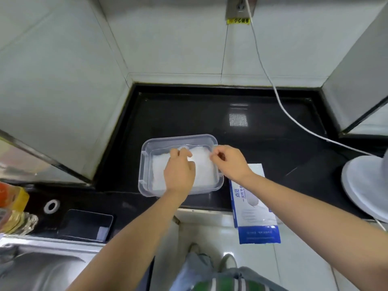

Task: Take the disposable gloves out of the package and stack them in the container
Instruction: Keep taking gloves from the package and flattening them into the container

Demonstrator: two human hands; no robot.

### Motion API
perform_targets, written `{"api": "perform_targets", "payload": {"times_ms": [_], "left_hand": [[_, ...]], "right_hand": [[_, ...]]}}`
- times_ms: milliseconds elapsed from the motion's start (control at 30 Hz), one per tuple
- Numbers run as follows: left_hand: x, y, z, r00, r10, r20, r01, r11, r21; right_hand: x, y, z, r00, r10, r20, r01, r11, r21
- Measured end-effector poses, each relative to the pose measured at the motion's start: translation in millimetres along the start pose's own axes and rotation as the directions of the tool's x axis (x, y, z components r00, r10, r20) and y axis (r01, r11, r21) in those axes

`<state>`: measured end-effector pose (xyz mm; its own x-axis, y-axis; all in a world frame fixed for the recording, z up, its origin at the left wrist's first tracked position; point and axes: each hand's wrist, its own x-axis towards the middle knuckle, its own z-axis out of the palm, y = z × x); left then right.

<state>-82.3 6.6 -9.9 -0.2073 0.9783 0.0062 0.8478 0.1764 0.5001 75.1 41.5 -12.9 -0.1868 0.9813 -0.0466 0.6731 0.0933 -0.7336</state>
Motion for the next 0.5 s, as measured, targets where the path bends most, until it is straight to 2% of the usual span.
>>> {"api": "perform_targets", "payload": {"times_ms": [100, 200, 267, 400, 500], "left_hand": [[-16.4, 38.3, 3.3, 0.991, 0.134, -0.002, -0.134, 0.985, -0.105], [-37.2, 72.6, 17.5, 0.954, 0.282, 0.102, -0.265, 0.953, -0.149], [-49.5, 85.2, 32.0, 0.918, 0.340, 0.202, -0.318, 0.938, -0.134], [-64.3, 85.9, 66.5, 0.854, 0.249, 0.456, -0.238, 0.968, -0.082], [-66.3, 78.4, 82.2, 0.826, 0.151, 0.543, -0.147, 0.988, -0.050]], "right_hand": [[-14.7, 23.6, -26.6, 0.980, 0.187, -0.065, -0.187, 0.982, -0.002], [-30.9, 55.0, -45.4, 0.909, 0.416, -0.004, -0.410, 0.894, -0.181], [-42.8, 72.5, -49.7, 0.845, 0.533, 0.042, -0.507, 0.822, -0.259], [-63.9, 92.1, -44.3, 0.757, 0.629, 0.176, -0.593, 0.775, -0.219], [-69.5, 96.0, -33.4, 0.792, 0.557, 0.250, -0.544, 0.830, -0.126]]}}
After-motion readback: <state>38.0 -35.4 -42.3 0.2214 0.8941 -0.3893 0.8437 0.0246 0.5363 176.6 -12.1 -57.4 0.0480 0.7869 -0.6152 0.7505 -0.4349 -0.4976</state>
